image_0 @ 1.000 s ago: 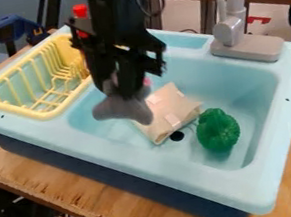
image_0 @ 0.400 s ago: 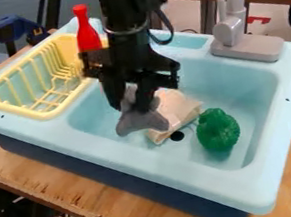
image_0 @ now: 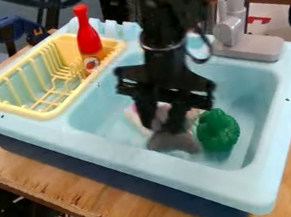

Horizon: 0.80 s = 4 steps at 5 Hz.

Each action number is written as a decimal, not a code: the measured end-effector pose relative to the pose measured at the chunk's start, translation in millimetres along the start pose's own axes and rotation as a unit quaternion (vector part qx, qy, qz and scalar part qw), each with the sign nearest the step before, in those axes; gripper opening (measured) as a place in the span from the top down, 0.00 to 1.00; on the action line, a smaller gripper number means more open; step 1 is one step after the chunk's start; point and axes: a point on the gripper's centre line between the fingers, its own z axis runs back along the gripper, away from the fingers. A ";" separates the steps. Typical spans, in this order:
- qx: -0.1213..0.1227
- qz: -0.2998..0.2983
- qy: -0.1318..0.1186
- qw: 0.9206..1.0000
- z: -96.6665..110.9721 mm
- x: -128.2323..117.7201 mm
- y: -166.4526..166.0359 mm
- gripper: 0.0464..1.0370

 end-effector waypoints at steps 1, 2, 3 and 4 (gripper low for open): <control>0.001 -0.017 0.019 1.000 -1.4 -8.4 -10.5 0.59; 0.009 -0.014 0.040 0.999 -9.3 -11.2 -8.8 0.55; 0.019 0.035 0.058 0.998 -12.5 -9.6 14.2 0.24; 0.013 0.033 0.064 0.997 -11.0 -9.6 15.2 0.03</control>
